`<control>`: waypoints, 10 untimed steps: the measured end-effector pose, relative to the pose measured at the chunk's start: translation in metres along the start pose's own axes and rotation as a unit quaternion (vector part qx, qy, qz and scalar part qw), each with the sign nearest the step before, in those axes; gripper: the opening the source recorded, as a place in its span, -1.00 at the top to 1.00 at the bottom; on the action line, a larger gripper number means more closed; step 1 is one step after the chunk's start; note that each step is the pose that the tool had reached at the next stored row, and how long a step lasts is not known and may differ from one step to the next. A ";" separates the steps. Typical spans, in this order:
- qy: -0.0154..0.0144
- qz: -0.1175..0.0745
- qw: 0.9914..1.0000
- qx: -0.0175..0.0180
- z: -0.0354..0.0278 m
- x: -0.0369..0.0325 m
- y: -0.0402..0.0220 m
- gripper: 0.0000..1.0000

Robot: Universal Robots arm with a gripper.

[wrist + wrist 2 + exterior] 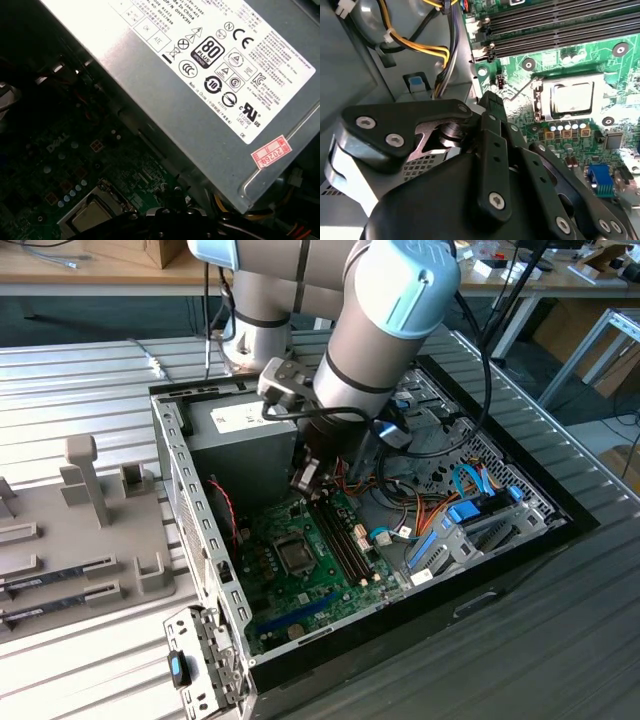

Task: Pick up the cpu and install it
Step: 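Install the first cpu locking lever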

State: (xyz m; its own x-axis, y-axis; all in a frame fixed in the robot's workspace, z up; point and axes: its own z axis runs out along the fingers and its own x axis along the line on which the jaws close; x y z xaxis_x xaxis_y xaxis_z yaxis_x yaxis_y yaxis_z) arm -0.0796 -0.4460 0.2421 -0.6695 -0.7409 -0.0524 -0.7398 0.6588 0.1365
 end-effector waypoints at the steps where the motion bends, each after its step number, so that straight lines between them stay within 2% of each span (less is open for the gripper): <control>1: 0.000 0.000 1.000 0.000 0.0007 -0.0002 0.0004 0.79; 10: -0.001 0.000 1.000 -0.001 0.0011 0.0002 0.0001 0.79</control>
State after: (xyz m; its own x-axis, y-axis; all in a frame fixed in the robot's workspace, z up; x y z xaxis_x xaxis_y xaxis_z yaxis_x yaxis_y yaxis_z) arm -0.0799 -0.4460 0.2410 -0.6694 -0.7409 -0.0545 -0.7399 0.6583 0.1384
